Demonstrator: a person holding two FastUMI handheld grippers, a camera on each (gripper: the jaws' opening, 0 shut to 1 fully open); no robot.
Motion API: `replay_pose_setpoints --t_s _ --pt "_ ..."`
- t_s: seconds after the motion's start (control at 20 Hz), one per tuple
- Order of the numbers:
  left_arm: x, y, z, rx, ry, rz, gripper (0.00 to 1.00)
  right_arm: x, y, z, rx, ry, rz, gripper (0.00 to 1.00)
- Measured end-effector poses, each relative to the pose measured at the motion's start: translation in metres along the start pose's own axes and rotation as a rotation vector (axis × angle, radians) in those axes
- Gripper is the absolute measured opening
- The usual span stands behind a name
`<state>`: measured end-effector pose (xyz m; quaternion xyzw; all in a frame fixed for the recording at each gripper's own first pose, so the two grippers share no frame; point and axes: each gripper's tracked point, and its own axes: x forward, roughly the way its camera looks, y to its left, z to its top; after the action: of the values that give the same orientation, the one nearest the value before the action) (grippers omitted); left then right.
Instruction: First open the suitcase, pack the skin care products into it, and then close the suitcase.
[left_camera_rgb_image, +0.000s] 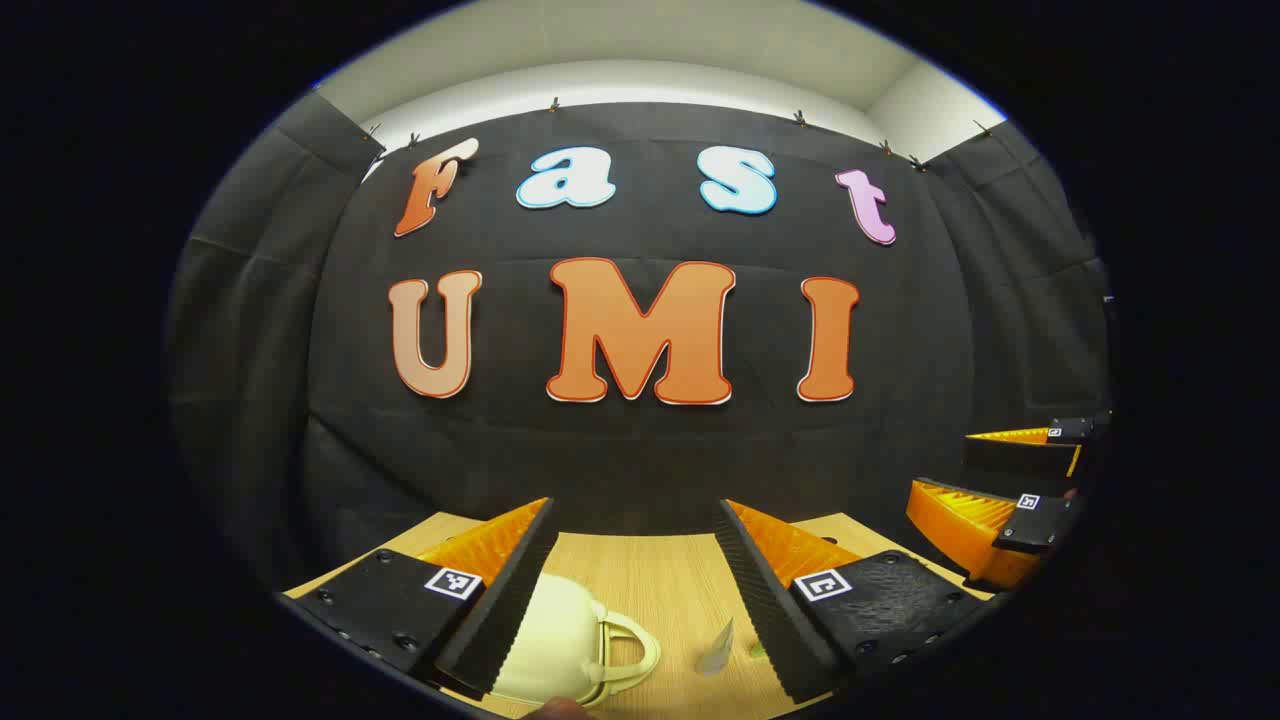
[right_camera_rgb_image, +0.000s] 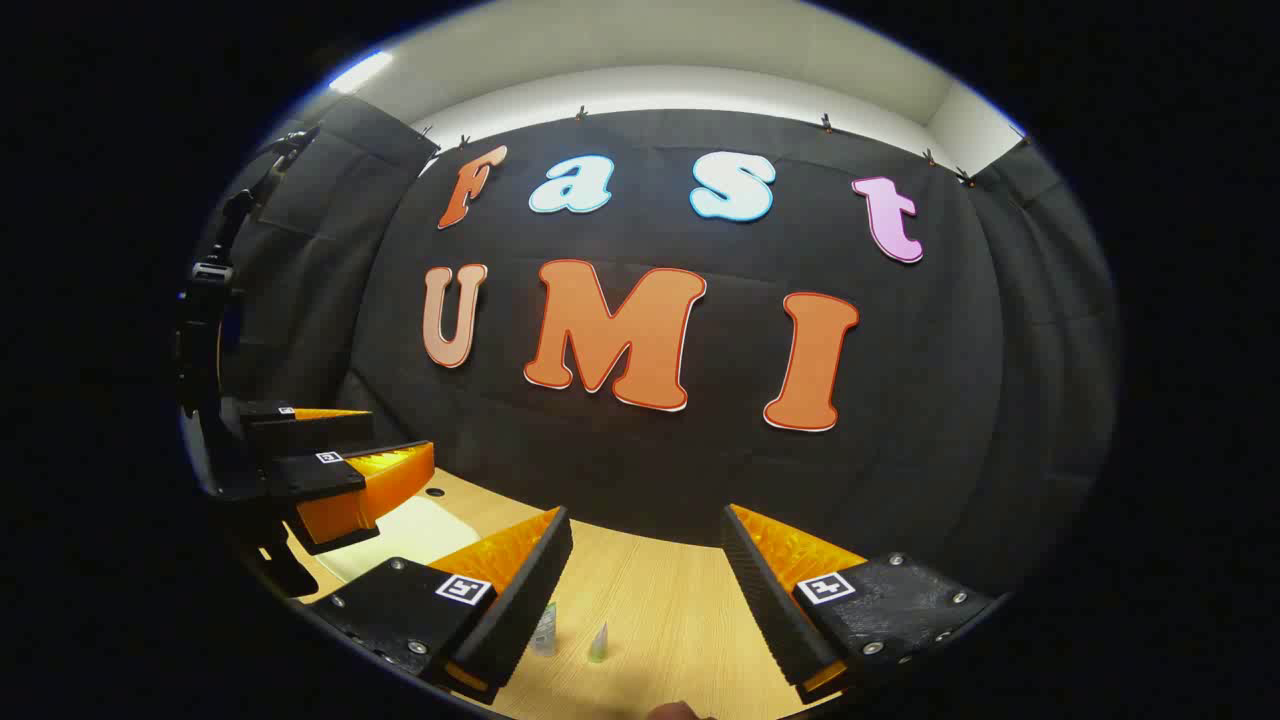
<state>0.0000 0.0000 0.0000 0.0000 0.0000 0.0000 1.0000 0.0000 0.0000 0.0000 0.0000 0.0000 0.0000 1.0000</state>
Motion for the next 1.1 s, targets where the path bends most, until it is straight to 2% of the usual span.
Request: replay_pose_setpoints --t_s 0.45,0.7,1.0,1.1 --pt "-0.005 0.003 -0.004 0.031 0.007 0.012 0.96 -0.001 0.003 0.000 0.014 -0.006 0.009 0.95" --pt "-0.003 0.012 -0.003 0.089 -0.001 0.070 0.97 0.001 0.001 0.000 0.018 -0.007 0.004 0.96" --pt "0.000 0.006 -0.004 0.107 0.003 0.061 0.97 0.002 0.001 -0.003 0.022 -0.009 0.005 0.96" --pt "0.001 0.005 -0.003 0.118 0.001 0.059 1.00 0.003 -0.001 -0.003 0.025 -0.009 0.002 0.95"
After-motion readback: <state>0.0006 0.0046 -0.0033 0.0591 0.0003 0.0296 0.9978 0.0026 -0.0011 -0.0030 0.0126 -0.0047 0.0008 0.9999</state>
